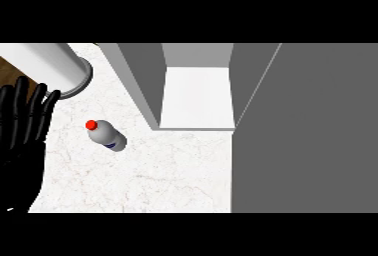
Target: Pick up the bottled water, place it into the cabinet and close the cabinet
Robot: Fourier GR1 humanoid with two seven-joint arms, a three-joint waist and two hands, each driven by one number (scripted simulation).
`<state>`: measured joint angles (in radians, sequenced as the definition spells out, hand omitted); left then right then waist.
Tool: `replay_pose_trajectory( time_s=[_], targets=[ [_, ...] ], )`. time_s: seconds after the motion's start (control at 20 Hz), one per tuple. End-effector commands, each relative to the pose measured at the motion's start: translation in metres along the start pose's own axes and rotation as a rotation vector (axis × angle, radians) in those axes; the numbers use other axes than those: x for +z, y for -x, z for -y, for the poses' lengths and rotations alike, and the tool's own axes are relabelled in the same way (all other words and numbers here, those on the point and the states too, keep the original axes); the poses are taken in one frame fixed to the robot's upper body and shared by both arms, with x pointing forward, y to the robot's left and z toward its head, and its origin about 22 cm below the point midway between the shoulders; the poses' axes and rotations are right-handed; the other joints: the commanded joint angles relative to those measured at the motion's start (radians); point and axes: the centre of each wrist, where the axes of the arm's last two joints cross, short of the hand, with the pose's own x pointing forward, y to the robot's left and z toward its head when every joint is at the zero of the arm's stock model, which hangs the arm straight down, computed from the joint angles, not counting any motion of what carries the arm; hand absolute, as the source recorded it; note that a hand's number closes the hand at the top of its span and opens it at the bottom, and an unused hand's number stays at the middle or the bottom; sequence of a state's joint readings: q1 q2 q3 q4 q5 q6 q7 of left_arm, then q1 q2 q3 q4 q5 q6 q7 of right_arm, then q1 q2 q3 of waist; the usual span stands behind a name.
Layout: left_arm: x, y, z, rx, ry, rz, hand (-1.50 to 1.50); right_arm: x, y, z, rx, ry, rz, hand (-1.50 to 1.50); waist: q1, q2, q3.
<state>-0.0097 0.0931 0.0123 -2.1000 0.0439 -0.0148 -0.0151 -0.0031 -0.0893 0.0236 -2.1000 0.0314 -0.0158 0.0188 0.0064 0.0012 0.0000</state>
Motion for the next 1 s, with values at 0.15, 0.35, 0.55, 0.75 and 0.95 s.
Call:
replay_pose_trajectory(
  time_s=[0.15,0.35,0.55,0.75,0.95],
  targets=[
    [0.001,0.012,0.003,-0.072,-0.055,0.011,-1.50,0.013,0.006,0.020,0.024,-0.042,-0.081,-1.50,-0.008,-0.001,0.000],
    [0.020,-0.001,0.003,0.164,-0.164,-0.174,-1.50,0.053,-0.012,0.001,-0.174,-0.166,-0.170,-1.50,-0.017,-0.008,0.000],
    [0.034,-0.030,-0.005,0.181,-0.183,-0.196,-1.50,0.068,-0.035,0.013,-0.187,-0.163,-0.154,-1.50,-0.008,-0.006,0.000],
    [0.054,-0.043,-0.004,0.180,-0.187,-0.194,-1.50,0.092,-0.057,0.025,-0.179,-0.163,-0.178,-1.50,-0.012,-0.006,0.000],
    [0.059,-0.051,-0.001,0.173,-0.179,-0.185,-1.50,0.099,-0.072,0.025,-0.165,-0.172,-0.177,-1.50,-0.012,-0.005,0.000]
  ],
)
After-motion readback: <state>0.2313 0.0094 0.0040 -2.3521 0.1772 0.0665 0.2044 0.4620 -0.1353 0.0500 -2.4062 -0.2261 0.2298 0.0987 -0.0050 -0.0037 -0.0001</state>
